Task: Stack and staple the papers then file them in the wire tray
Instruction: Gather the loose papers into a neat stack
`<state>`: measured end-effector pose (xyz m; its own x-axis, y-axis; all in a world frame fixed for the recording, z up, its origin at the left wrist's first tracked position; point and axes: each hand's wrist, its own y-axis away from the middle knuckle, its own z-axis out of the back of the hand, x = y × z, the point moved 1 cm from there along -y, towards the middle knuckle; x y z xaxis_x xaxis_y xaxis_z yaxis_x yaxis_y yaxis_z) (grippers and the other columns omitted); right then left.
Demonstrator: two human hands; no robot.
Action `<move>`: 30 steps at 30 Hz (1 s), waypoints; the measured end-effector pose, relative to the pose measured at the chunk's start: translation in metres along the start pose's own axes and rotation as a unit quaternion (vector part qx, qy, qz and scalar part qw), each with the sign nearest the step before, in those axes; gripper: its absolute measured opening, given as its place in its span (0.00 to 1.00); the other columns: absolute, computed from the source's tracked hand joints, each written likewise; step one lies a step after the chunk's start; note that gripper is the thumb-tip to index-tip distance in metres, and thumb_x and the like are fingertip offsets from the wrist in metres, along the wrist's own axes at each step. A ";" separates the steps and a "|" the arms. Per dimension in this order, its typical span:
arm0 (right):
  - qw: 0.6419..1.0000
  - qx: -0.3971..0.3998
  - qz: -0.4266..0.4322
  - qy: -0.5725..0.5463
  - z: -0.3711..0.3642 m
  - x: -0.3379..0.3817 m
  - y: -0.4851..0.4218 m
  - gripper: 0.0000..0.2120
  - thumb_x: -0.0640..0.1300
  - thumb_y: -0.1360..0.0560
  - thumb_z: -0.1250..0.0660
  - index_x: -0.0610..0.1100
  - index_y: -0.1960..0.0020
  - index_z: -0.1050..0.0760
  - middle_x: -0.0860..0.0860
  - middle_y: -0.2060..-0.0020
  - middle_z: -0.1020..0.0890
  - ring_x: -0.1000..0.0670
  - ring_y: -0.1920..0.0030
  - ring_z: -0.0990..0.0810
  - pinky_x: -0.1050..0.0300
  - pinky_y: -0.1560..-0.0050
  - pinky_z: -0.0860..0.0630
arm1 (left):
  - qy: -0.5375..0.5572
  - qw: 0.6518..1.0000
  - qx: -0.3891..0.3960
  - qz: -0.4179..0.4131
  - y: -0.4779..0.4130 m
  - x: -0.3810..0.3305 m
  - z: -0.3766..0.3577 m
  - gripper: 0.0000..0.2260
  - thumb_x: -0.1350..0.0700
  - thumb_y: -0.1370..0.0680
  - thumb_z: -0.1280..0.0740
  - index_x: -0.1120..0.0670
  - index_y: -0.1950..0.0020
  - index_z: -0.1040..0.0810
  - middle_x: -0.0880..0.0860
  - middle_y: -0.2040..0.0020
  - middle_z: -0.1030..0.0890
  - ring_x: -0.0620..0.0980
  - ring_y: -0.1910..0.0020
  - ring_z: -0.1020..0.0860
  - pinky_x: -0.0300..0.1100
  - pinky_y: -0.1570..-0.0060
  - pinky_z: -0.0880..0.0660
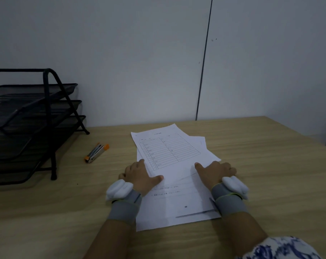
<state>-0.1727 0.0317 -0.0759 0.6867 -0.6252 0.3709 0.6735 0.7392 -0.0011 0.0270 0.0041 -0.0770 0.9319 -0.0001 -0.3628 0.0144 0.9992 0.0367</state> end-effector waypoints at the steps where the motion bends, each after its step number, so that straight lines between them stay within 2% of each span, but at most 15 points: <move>1: 1.000 -0.010 0.008 -0.002 -0.001 0.000 0.001 0.29 0.64 0.31 0.41 0.39 0.48 0.26 0.40 0.44 0.26 0.39 0.44 0.30 0.50 0.46 0.33 | 0.009 1.000 -0.001 0.001 0.001 -0.001 0.001 0.37 0.35 0.31 0.36 0.51 0.28 0.41 0.52 0.29 0.32 0.56 0.30 0.35 0.53 0.34 0.39; 5: 0.999 -0.016 0.036 -0.020 0.005 -0.001 0.005 0.24 0.58 0.33 0.33 0.39 0.49 0.28 0.41 0.46 0.24 0.40 0.46 0.26 0.54 0.55 0.33 | 0.034 0.999 -0.002 -0.006 0.008 -0.012 0.007 0.38 0.37 0.31 0.33 0.53 0.28 0.42 0.54 0.29 0.33 0.56 0.30 0.35 0.49 0.35 0.35; 8: 0.997 0.013 0.054 -0.047 0.012 0.001 0.002 0.18 0.55 0.35 0.30 0.41 0.58 0.27 0.43 0.54 0.20 0.43 0.57 0.22 0.59 0.64 0.33 | 0.079 0.997 -0.005 0.003 0.012 -0.015 0.009 0.39 0.40 0.31 0.31 0.53 0.27 0.44 0.56 0.29 0.36 0.56 0.30 0.36 0.47 0.34 0.35; 10: 0.995 0.044 0.062 -0.061 0.016 0.001 0.000 0.14 0.54 0.35 0.30 0.44 0.65 0.29 0.46 0.64 0.21 0.47 0.67 0.26 0.61 0.71 0.35 | 0.108 0.994 -0.007 0.006 0.014 -0.015 0.011 0.39 0.43 0.31 0.30 0.53 0.27 0.44 0.58 0.30 0.38 0.57 0.31 0.35 0.47 0.34 0.33; 13: 0.993 0.074 0.067 -0.066 0.018 0.001 -0.001 0.10 0.52 0.34 0.32 0.46 0.62 0.28 0.51 0.72 0.27 0.51 0.72 0.30 0.62 0.73 0.36 | 0.129 0.992 -0.002 0.006 0.013 -0.013 0.014 0.38 0.44 0.32 0.28 0.53 0.28 0.42 0.58 0.31 0.38 0.57 0.32 0.34 0.47 0.34 0.32; 17: 0.992 0.088 0.050 -0.071 0.018 0.002 -0.002 0.13 0.51 0.35 0.31 0.45 0.68 0.31 0.50 0.73 0.27 0.52 0.73 0.30 0.63 0.75 0.38 | 0.125 0.992 0.006 0.007 0.010 -0.011 0.014 0.38 0.44 0.32 0.28 0.53 0.28 0.41 0.57 0.32 0.37 0.57 0.33 0.33 0.47 0.36 0.31; 18: 0.993 0.087 0.042 -0.065 0.018 0.002 -0.002 0.13 0.52 0.35 0.31 0.44 0.67 0.30 0.50 0.71 0.26 0.51 0.71 0.29 0.63 0.74 0.37 | 0.127 0.992 0.005 0.008 0.009 -0.010 0.014 0.38 0.44 0.33 0.28 0.53 0.29 0.41 0.57 0.32 0.36 0.57 0.33 0.33 0.47 0.36 0.31; 20: 0.994 0.091 0.025 -0.050 0.017 0.005 -0.003 0.16 0.55 0.36 0.31 0.43 0.60 0.28 0.46 0.58 0.23 0.48 0.60 0.26 0.61 0.63 0.33 | 0.128 0.992 0.000 0.011 0.007 -0.008 0.013 0.39 0.43 0.34 0.27 0.52 0.28 0.42 0.57 0.32 0.36 0.57 0.34 0.33 0.47 0.36 0.30; 21: 0.995 0.094 0.016 -0.043 0.015 0.007 -0.002 0.17 0.55 0.36 0.31 0.43 0.57 0.29 0.44 0.52 0.24 0.45 0.54 0.28 0.58 0.59 0.33 | 0.129 0.992 -0.001 0.012 0.007 -0.007 0.012 0.40 0.43 0.34 0.27 0.52 0.28 0.42 0.57 0.32 0.36 0.56 0.34 0.33 0.47 0.35 0.30; 22: 0.995 0.094 0.010 -0.040 0.015 0.009 -0.001 0.17 0.54 0.36 0.32 0.42 0.58 0.30 0.42 0.49 0.26 0.45 0.53 0.31 0.57 0.57 0.35 | 0.130 0.991 -0.002 0.013 0.006 -0.006 0.012 0.40 0.43 0.34 0.27 0.52 0.28 0.42 0.57 0.32 0.36 0.56 0.34 0.33 0.47 0.35 0.30; 24: 0.995 0.091 0.013 -0.037 0.013 0.014 0.000 0.15 0.53 0.36 0.32 0.42 0.64 0.33 0.43 0.51 0.26 0.48 0.62 0.36 0.59 0.64 0.37 | 0.132 0.991 -0.004 0.014 0.006 -0.006 0.011 0.41 0.43 0.35 0.27 0.52 0.28 0.42 0.57 0.33 0.36 0.56 0.34 0.33 0.48 0.35 0.30; 26: 0.996 0.080 0.019 -0.045 0.014 0.017 0.001 0.15 0.50 0.36 0.31 0.42 0.66 0.35 0.45 0.56 0.28 0.50 0.69 0.40 0.59 0.72 0.44 | 0.136 0.991 -0.005 0.014 0.006 -0.005 0.010 0.41 0.43 0.35 0.27 0.52 0.28 0.42 0.57 0.33 0.36 0.56 0.34 0.32 0.49 0.36 0.30; 28: 0.996 0.058 0.027 -0.054 0.016 0.015 -0.001 0.15 0.48 0.37 0.30 0.42 0.61 0.34 0.46 0.59 0.28 0.51 0.71 0.39 0.61 0.75 0.45 | 0.142 0.990 -0.004 0.013 0.006 -0.004 0.010 0.41 0.44 0.35 0.26 0.52 0.28 0.42 0.57 0.33 0.36 0.57 0.34 0.32 0.49 0.35 0.30; 30: 0.996 0.051 0.039 -0.055 0.020 0.011 -0.002 0.14 0.47 0.36 0.29 0.43 0.59 0.32 0.47 0.62 0.27 0.51 0.71 0.33 0.62 0.75 0.42 | 0.147 0.989 0.000 0.012 0.006 -0.004 0.010 0.41 0.44 0.35 0.26 0.52 0.27 0.42 0.57 0.32 0.37 0.57 0.34 0.33 0.49 0.35 0.30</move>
<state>-0.1721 0.0290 -0.0529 0.6979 -0.5376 0.4732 0.5837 0.8098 0.0592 0.0273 0.0094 -0.0657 0.7868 0.0341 -0.6163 -0.0057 0.9988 0.0481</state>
